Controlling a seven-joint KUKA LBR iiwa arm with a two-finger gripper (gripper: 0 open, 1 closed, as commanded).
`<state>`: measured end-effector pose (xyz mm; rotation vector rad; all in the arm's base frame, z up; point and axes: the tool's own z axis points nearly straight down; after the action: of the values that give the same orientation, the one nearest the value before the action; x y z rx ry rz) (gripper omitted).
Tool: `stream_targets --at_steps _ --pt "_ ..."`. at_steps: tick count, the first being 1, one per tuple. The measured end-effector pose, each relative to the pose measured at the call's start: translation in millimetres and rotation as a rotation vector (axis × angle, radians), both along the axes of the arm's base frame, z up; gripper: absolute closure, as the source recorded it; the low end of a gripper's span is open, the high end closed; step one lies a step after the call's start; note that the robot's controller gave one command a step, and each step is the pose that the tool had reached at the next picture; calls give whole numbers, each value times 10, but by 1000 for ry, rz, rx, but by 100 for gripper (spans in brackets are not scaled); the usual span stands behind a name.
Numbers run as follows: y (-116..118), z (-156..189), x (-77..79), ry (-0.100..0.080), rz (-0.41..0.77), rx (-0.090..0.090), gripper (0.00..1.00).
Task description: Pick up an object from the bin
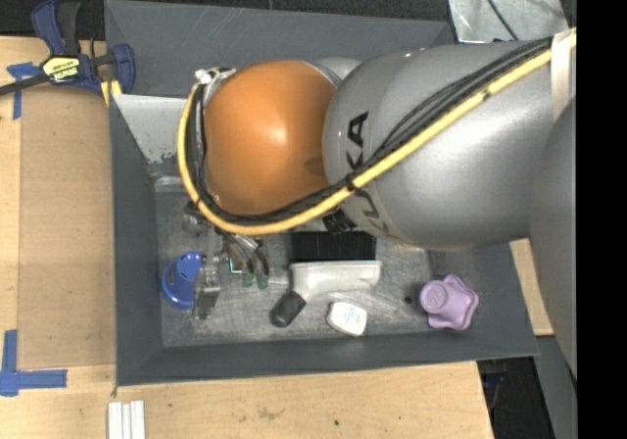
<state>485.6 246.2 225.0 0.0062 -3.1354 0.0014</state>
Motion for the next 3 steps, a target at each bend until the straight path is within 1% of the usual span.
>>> stream_targets --at_steps 1,2,3 --pt "-14 42 23 -8 -4 2 0" --pt "-10 -745 149 -12 -34 4 0" --pt "-28 -993 213 -5 -123 0 0"
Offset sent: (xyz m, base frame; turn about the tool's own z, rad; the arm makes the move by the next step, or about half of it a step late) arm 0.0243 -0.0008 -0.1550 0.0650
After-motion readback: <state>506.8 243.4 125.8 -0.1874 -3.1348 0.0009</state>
